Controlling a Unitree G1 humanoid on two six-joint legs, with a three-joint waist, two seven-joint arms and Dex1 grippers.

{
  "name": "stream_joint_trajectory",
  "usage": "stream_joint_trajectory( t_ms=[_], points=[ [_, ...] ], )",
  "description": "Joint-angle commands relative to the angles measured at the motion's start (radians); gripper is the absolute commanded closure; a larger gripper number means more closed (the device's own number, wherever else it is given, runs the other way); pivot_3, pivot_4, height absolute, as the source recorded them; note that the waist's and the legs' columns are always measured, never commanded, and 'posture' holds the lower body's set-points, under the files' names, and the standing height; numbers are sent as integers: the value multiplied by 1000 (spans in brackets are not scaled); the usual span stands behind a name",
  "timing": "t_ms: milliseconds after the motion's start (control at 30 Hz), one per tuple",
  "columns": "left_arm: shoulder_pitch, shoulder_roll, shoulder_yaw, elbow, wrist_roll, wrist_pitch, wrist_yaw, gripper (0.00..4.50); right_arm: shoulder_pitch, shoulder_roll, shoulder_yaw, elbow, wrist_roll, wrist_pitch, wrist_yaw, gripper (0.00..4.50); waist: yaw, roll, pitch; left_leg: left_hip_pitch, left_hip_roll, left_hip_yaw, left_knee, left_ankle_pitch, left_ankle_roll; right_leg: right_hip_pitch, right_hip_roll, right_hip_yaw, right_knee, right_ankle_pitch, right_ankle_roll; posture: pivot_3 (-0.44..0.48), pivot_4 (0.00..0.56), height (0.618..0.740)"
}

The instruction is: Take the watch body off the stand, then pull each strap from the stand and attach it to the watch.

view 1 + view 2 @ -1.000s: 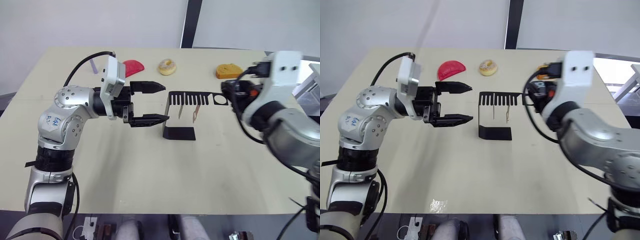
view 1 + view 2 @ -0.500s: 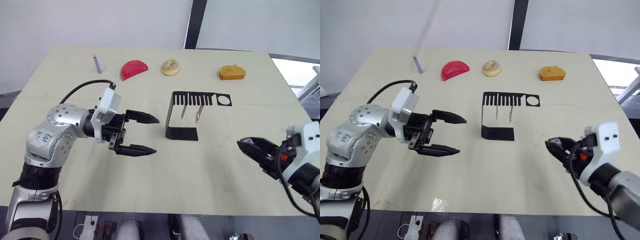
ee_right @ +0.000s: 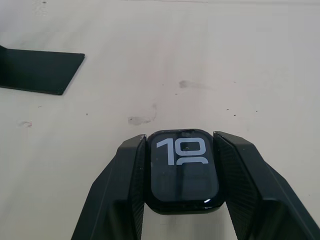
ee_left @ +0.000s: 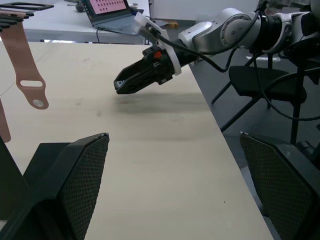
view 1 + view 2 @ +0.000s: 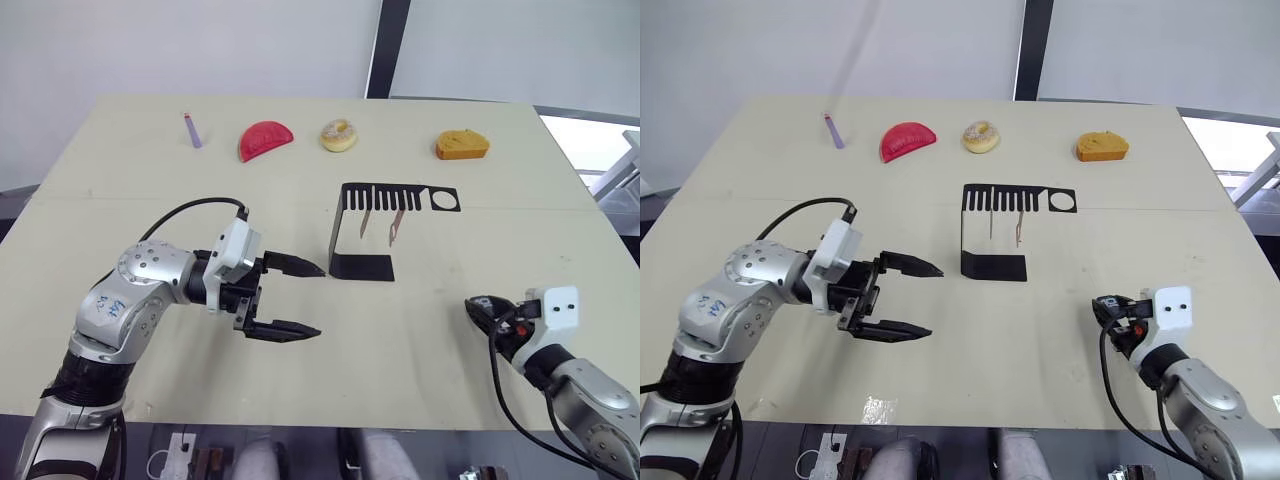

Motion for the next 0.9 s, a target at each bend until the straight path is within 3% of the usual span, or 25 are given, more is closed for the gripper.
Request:
stream_joint_trajectory(
  t_ms=[33,567,767,900],
  points=[
    [-7,4,7,-20,5,-20,-1,0,-21,6,4,21,-44,-26,44,2901,0,0,0,0,0,0,0,0,0,0,0,0,0,0,0,0,150,737],
    [-26,-5,11,5,15,-36,10,0,-59,30,0,78,-122,-5,119,2901,-2,0,0,1,0,1,0,0,0,0,0,0,1,0,0,0,150,737],
    [-15,5,25,20,25,-33,25,0,-34,-23,-53,61,-108,17,183,43,0,0,0,1,0,1,0,0,0,0,0,1,1,0,0,0,150,737],
    [31,35,104,60,-10,40,73,0,55,-97,-194,-14,-40,50,273,11,1,0,0,1,0,1,0,0,1,0,0,0,1,0,0,0,150,737]
  ],
)
